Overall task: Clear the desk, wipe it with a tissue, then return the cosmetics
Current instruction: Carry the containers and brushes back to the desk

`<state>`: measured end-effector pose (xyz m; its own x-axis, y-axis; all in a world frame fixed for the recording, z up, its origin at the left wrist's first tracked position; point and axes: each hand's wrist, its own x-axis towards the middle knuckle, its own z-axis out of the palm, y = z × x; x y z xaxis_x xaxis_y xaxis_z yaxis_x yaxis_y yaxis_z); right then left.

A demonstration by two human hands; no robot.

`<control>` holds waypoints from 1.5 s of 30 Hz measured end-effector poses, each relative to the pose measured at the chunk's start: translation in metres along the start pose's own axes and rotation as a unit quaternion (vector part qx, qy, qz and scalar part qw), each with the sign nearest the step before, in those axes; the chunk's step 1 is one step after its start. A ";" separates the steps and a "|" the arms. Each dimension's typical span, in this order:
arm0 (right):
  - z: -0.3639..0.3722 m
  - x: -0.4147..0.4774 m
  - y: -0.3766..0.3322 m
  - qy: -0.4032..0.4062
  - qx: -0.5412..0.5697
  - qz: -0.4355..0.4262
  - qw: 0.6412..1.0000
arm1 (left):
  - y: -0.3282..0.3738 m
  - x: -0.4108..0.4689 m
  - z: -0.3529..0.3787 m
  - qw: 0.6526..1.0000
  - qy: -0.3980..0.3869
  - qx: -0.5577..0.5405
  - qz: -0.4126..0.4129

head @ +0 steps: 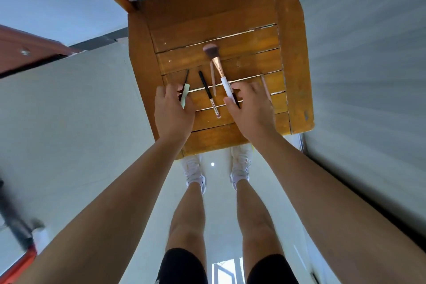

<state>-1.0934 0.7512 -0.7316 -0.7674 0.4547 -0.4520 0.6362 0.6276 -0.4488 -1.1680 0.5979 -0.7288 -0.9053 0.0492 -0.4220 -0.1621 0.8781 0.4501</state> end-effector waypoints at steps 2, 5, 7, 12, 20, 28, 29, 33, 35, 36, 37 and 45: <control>0.001 0.003 -0.002 -0.015 0.038 0.022 0.999 | -0.001 0.002 -0.002 1.000 0.004 -0.013 -0.004; 0.000 0.005 -0.002 -0.015 0.075 0.051 0.996 | 0.002 0.004 -0.003 1.000 0.009 -0.025 -0.009; -0.002 0.004 -0.001 -0.015 0.080 0.059 0.995 | 0.004 0.005 -0.001 0.999 0.014 -0.033 -0.012; -0.005 0.001 0.004 -0.005 0.057 0.082 0.995 | 0.007 0.004 0.003 0.999 0.017 -0.042 -0.021; -0.005 -0.006 0.008 0.019 0.077 0.080 0.994 | 0.000 0.003 0.001 0.997 0.022 -0.067 -0.024; -0.032 -0.022 -0.001 0.029 0.093 0.071 0.993 | 0.012 -0.020 -0.024 0.987 0.039 -0.151 -0.024; -0.040 -0.025 -0.005 0.033 0.097 0.067 0.992 | 0.017 -0.024 -0.033 0.985 0.045 -0.164 -0.024; -0.082 -0.044 -0.030 0.050 0.112 0.038 0.992 | 0.048 -0.047 -0.088 0.969 0.078 -0.227 -0.052; -0.110 -0.058 -0.052 0.045 0.119 0.013 0.992 | 0.066 -0.063 -0.130 0.959 0.106 -0.255 -0.062; -0.126 -0.066 -0.066 0.036 0.122 -0.001 0.992 | 0.074 -0.073 -0.156 0.954 0.123 -0.266 -0.062; -0.141 -0.077 -0.083 0.027 0.126 -0.015 0.992 | 0.082 -0.084 -0.183 0.950 0.138 -0.274 -0.059; -0.232 -0.160 -0.256 -0.018 0.087 -0.236 0.968 | 0.068 -0.201 -0.391 0.844 0.338 -0.406 -0.094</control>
<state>-1.1519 0.6643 -0.3649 -0.9744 0.1199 -0.1900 0.2220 0.6429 -0.7331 -1.1506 0.4615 -0.3056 -0.8062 -0.5785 -0.1240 -0.2947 0.2110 0.9320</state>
